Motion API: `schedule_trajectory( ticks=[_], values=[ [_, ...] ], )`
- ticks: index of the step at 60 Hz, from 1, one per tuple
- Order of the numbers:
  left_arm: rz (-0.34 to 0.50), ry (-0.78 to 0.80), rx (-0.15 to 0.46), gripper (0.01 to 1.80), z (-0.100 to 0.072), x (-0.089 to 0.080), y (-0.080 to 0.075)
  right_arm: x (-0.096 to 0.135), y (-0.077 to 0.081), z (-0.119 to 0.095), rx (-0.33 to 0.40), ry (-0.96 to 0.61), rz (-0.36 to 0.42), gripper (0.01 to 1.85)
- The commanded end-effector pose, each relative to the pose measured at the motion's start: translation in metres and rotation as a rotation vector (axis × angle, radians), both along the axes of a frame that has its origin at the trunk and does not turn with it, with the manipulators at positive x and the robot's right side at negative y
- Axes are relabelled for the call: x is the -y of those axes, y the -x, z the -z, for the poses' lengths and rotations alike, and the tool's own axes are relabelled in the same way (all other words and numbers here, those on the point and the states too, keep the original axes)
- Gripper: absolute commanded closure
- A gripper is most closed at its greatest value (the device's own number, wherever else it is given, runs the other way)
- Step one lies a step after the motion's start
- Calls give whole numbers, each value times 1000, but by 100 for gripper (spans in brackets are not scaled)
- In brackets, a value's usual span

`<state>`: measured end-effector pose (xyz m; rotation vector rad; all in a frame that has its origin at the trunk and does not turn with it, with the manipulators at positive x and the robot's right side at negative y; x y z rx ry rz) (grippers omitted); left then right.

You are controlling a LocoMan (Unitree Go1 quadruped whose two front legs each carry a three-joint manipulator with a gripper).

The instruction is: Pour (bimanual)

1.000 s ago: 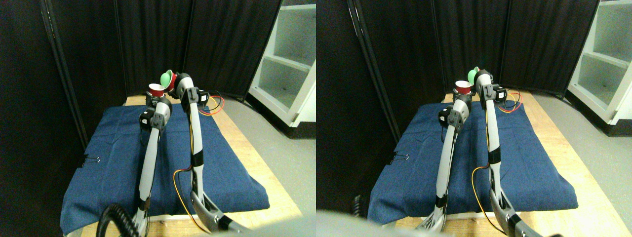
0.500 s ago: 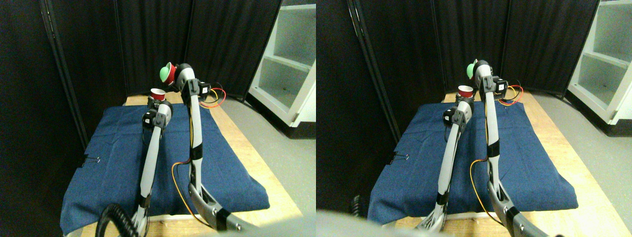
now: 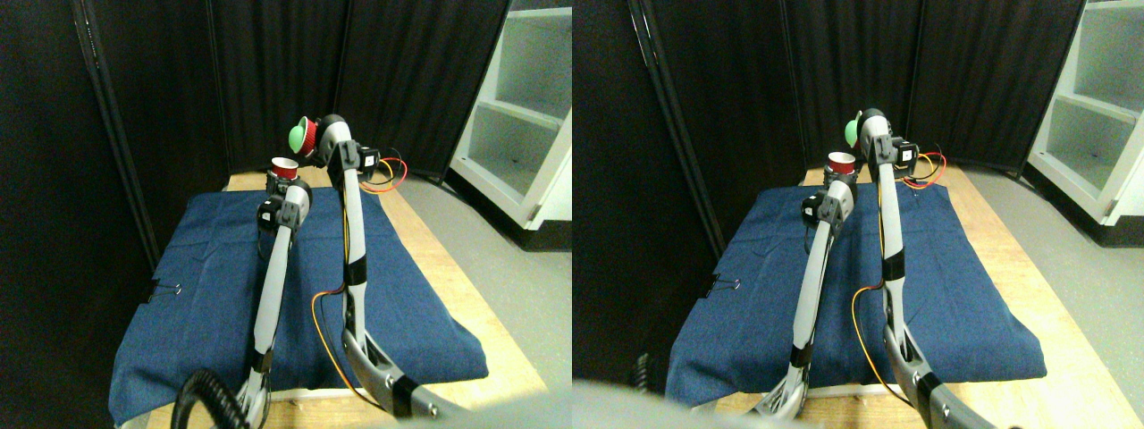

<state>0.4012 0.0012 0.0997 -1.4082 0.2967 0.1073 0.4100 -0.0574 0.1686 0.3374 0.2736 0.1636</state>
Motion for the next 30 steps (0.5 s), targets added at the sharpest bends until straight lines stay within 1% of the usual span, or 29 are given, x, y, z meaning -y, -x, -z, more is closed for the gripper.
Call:
schedule_trajectory(
  ticks=[1,4,11,16,21,25,30],
  values=[
    [-13,24,36,148,-6,1,-4,0,-6,-5,49,14,-31,153],
    [-15,29,36,148,-7,2,-4,0,-7,-4,52,14,-58,153],
    [-5,32,39,148,-8,3,-5,0,-8,-3,51,24,-56,153],
    [-1,30,36,148,-7,3,-8,-1,-10,-3,72,56,-94,153],
    [-7,31,31,148,-6,5,-10,-1,-11,-4,85,71,-115,153],
    [-4,34,25,148,-5,7,-11,-1,-11,-5,74,86,-115,153],
    [-4,47,19,148,-3,7,-13,-1,-13,-5,83,101,-129,153]
  ],
)
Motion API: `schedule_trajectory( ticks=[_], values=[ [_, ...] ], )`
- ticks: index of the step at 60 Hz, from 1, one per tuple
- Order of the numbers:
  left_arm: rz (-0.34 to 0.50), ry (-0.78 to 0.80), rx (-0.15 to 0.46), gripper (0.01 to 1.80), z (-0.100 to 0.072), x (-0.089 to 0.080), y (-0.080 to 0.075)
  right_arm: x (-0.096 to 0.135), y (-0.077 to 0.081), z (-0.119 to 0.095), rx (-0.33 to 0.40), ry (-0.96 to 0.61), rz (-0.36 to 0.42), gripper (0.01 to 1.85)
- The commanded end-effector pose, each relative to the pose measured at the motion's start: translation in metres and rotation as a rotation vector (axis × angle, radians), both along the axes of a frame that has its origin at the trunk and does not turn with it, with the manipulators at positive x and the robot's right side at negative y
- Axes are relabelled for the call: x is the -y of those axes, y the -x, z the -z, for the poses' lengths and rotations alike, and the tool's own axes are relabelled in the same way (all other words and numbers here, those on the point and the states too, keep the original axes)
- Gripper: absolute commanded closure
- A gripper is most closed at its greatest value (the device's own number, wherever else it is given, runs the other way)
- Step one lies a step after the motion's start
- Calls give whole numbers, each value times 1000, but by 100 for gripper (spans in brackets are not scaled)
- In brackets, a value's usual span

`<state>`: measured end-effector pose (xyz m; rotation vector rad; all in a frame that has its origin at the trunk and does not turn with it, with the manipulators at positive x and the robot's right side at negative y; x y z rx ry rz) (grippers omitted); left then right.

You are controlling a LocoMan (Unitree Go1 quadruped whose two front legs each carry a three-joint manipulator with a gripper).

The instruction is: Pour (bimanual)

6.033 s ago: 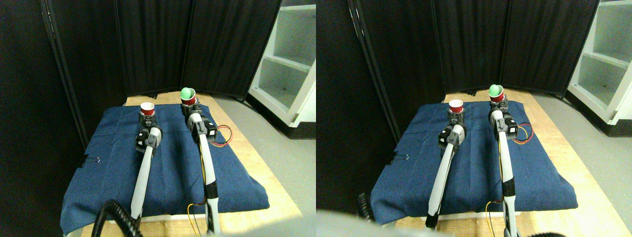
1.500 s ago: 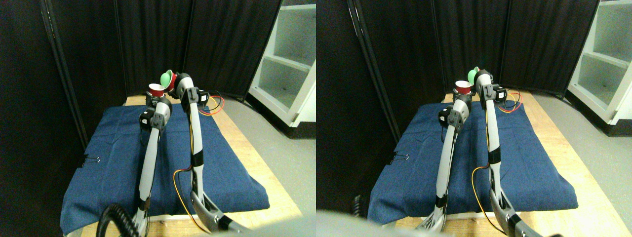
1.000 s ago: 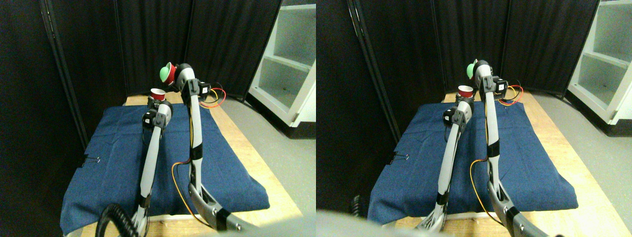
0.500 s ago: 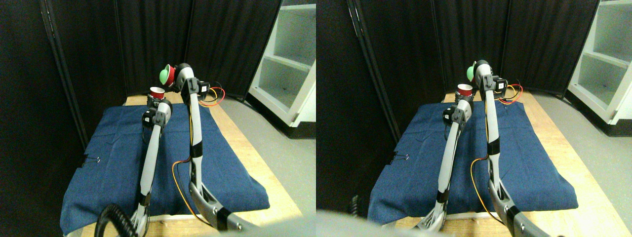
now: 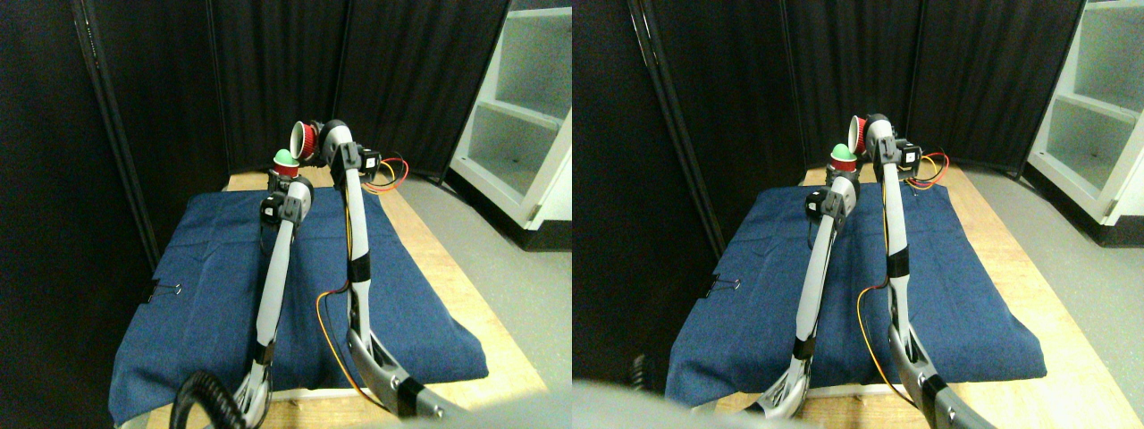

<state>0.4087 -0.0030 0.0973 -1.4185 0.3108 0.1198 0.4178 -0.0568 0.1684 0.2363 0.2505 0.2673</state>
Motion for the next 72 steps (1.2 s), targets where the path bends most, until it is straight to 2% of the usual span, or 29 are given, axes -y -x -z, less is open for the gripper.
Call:
schedule_trajectory(
  ticks=[1,8,16,19,21,22,25,31,38,42,45,54,72],
  values=[
    [-5,33,35,148,-6,3,-6,0,-5,-5,36,18,-23,153],
    [-1,21,38,148,-5,3,-7,1,-6,-5,39,23,-18,153],
    [-3,16,38,148,-3,3,-11,6,-8,-4,19,-49,71,153],
    [-4,7,41,148,-3,1,-12,9,-9,-2,-1,-120,139,153],
    [-4,4,41,148,-3,1,-12,10,-10,-2,-5,-127,153,153],
    [-6,-1,45,148,-2,0,-13,11,-10,-1,-13,-165,197,153],
    [-6,-2,46,148,-2,-1,-13,13,-11,-1,-11,-202,201,153],
    [-7,-5,46,148,-2,-3,-15,17,-17,2,-30,-279,274,153],
    [-6,-2,47,148,-3,-7,-17,21,-21,4,-55,-331,308,153],
    [-8,-3,49,148,-4,-9,-18,22,-23,5,-68,-387,343,153],
    [-8,-6,53,148,-5,-10,-19,24,-26,7,-85,-486,378,153],
    [-12,-3,62,148,-7,-14,-20,30,-32,15,-84,-616,424,153],
    [-19,-14,72,148,-8,-24,-24,41,-36,27,-86,-730,478,153]
  ],
)
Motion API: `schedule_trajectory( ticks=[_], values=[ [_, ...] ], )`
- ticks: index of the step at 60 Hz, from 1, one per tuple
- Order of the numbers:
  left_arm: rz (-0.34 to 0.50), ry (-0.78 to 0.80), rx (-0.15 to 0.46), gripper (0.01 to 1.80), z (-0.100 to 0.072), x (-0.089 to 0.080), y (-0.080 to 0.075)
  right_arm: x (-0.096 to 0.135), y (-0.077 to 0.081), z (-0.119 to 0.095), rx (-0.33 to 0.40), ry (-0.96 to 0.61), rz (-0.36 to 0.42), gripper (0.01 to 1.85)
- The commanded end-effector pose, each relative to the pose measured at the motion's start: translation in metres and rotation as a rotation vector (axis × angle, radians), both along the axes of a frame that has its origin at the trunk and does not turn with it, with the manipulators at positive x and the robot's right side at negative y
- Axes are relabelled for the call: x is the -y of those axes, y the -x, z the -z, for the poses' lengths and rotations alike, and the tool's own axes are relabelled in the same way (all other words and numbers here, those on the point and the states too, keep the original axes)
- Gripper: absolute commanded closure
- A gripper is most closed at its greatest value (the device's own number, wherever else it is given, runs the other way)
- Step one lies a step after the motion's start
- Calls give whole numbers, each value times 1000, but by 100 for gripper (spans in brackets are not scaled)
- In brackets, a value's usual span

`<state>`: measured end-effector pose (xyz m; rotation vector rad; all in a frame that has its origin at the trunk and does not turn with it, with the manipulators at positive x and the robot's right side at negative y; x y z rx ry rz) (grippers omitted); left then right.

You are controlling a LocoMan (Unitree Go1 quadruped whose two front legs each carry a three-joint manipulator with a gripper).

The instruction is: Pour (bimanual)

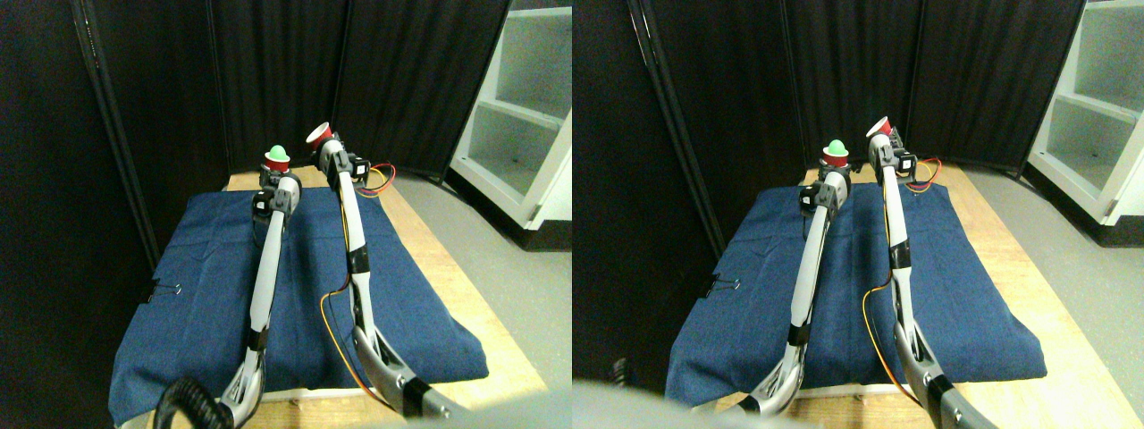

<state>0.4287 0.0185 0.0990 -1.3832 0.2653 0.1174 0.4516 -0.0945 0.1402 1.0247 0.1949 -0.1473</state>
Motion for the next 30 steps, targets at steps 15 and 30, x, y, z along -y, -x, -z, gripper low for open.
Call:
schedule_trajectory(
  ticks=[15,30],
  values=[
    [-31,-8,51,148,-5,-17,-8,11,-2,10,64,-19,1,153],
    [-59,-13,56,148,3,-24,-10,13,5,25,85,-56,12,153]
  ],
)
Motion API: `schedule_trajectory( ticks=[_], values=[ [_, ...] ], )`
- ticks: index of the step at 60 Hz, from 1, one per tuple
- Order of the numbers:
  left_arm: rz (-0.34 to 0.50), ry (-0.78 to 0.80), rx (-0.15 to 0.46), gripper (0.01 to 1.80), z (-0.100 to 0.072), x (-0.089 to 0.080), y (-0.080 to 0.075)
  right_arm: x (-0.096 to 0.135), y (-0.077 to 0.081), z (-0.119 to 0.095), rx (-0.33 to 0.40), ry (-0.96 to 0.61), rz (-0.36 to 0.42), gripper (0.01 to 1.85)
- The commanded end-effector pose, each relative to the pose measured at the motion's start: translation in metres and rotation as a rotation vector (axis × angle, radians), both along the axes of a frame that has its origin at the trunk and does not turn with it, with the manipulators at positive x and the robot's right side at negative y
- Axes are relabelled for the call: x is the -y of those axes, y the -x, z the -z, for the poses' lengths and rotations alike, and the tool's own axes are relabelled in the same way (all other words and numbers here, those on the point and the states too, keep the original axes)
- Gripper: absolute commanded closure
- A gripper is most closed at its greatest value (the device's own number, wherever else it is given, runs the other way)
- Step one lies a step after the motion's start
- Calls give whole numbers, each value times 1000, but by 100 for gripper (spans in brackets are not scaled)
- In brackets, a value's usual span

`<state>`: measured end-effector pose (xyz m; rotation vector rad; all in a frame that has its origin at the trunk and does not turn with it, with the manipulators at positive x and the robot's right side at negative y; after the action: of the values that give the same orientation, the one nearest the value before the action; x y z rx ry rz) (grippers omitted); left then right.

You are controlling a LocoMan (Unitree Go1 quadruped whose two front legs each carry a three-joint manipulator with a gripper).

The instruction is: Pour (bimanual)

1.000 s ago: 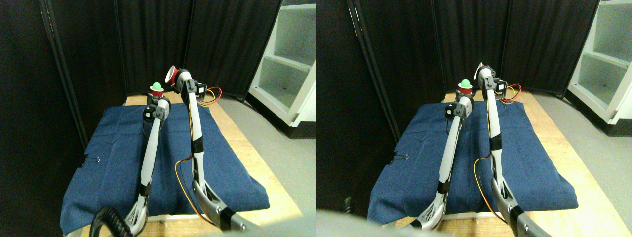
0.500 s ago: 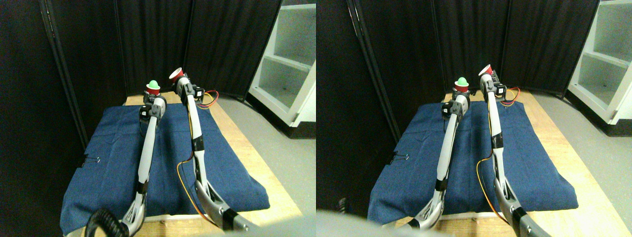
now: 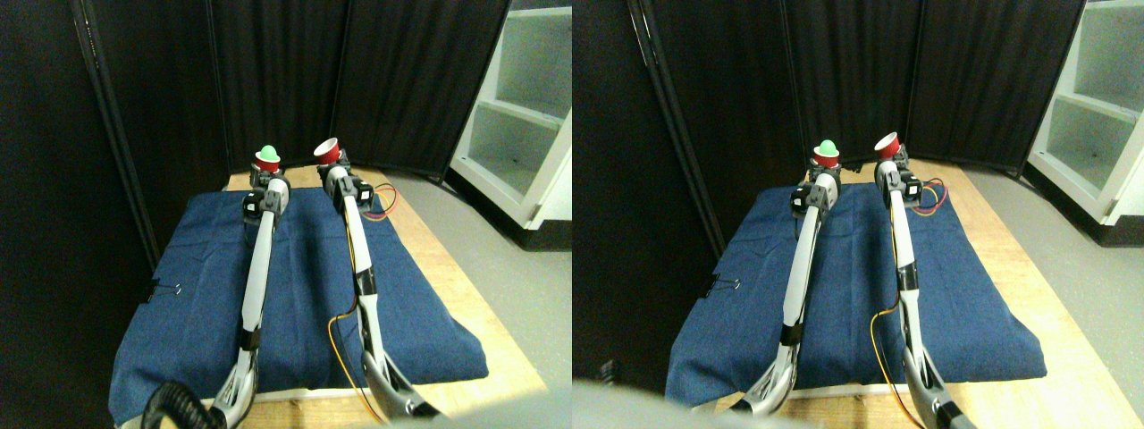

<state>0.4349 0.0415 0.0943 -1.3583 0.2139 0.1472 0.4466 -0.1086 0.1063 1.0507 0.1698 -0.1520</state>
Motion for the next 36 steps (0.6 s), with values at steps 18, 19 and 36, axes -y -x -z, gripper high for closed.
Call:
schedule_trajectory(
  ticks=[18,19,36],
  values=[
    [-24,31,34,148,9,-6,-3,2,6,3,63,-206,50,153],
    [-26,32,33,148,9,-6,-3,3,6,4,65,-201,50,153],
    [-63,43,8,148,27,-14,-5,7,11,18,58,-263,97,153]
  ],
)
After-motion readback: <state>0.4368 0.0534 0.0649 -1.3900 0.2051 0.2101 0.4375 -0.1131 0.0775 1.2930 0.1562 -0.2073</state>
